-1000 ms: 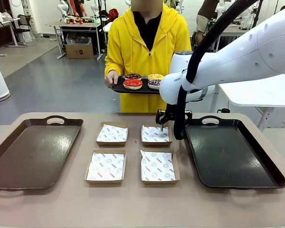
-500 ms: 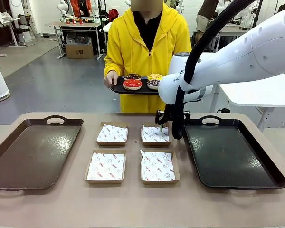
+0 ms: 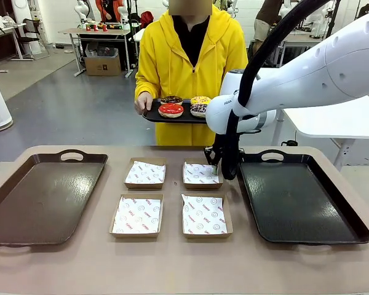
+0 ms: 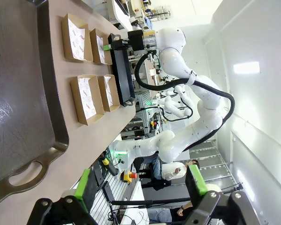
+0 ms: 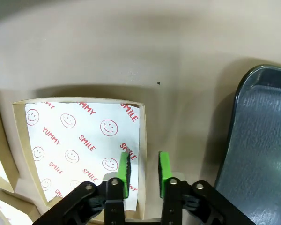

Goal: Individually package the donuts and arrange them on the tray.
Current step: Pick up one Paper togo box.

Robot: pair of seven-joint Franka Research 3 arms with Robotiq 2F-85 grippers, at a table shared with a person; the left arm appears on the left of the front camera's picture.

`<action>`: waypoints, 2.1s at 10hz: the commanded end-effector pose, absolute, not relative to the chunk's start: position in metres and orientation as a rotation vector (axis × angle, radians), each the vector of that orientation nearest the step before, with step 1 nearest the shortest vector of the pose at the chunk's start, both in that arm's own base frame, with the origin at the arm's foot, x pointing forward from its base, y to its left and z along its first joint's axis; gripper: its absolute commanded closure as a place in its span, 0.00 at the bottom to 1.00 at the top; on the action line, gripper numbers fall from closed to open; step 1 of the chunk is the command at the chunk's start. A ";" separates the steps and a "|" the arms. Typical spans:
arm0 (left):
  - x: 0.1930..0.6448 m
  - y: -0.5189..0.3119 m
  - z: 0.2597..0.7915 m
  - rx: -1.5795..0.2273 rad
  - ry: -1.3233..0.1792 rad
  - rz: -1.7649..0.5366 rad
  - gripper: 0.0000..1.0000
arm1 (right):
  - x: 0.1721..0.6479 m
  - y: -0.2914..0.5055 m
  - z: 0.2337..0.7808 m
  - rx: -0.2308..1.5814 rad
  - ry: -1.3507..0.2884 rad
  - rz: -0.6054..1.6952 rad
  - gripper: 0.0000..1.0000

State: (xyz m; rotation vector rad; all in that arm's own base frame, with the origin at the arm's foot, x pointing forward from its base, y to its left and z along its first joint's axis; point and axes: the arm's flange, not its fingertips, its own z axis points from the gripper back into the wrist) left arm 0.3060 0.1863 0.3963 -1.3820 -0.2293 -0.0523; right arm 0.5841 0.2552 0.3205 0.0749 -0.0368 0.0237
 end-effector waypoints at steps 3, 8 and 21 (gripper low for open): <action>0.304 0.187 0.397 -1.390 -0.241 -0.054 0.00 | 0.591 0.255 0.320 0.094 -0.027 0.009 1.00; 0.304 0.187 0.397 -1.390 -0.241 -0.054 0.00 | 0.586 0.261 0.348 0.092 -0.030 -0.052 1.00; 0.304 0.187 0.397 -1.390 -0.241 -0.054 0.00 | 0.568 0.273 0.526 0.026 -0.081 -0.003 1.00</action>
